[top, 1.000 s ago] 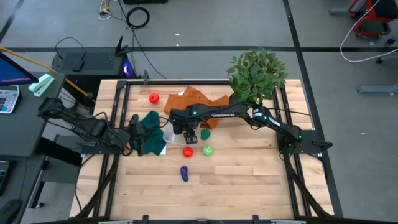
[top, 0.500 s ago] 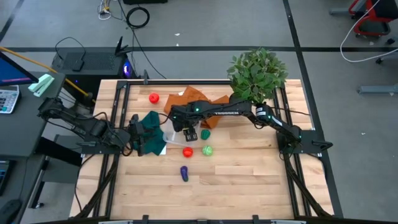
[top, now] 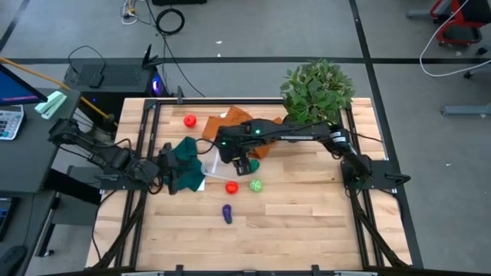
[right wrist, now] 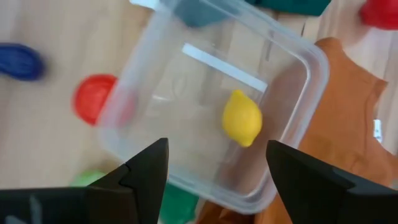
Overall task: Pick and placing Produce into tupperware
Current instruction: Put the green cabbage into the transparent bin
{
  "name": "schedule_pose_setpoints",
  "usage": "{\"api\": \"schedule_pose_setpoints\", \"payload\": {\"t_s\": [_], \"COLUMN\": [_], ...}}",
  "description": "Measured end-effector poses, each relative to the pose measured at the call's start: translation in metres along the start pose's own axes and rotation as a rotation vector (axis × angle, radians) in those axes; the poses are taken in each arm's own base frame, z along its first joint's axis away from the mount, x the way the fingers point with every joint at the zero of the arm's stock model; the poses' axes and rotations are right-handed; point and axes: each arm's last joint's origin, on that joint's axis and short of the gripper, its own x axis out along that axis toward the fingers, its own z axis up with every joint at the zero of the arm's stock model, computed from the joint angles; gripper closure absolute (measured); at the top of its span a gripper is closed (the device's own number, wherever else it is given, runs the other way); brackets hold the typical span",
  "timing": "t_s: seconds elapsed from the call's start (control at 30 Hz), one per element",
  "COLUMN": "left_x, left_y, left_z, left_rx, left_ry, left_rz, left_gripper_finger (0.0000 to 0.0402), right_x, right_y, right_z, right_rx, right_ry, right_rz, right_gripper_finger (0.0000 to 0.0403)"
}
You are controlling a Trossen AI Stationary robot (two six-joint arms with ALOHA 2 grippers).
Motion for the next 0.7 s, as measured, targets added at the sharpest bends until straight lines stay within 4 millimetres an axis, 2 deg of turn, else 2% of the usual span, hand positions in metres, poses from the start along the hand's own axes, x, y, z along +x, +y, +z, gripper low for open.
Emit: {"api": "schedule_pose_setpoints", "payload": {"t_s": [0.17,0.37,0.53,0.7], "left_x": [-0.002,-0.002,0.004,0.013], "left_y": [-0.004,-0.013,-0.026,-0.039], "left_z": [0.001,0.002,0.001,-0.001], "left_rx": [-0.003,0.009,0.027,0.027], "left_ry": [-0.024,-0.044,-0.043,-0.041], "left_rz": [-0.021,-0.066,-0.084,-0.093], "left_gripper_finger": [0.0301,0.0314,0.0317,0.0317], "right_x": [-0.039,-0.067,-0.08,-0.082], "right_y": [0.02,0.055,0.081,0.103], "right_z": [0.003,0.002,0.003,0.001], "right_rx": [0.016,0.007,0.002,0.014], "right_ry": [-0.052,-0.039,-0.033,-0.002], "right_rz": [0.005,0.006,-0.024,-0.001], "right_gripper_finger": [0.017,0.017,0.017,0.017]}}
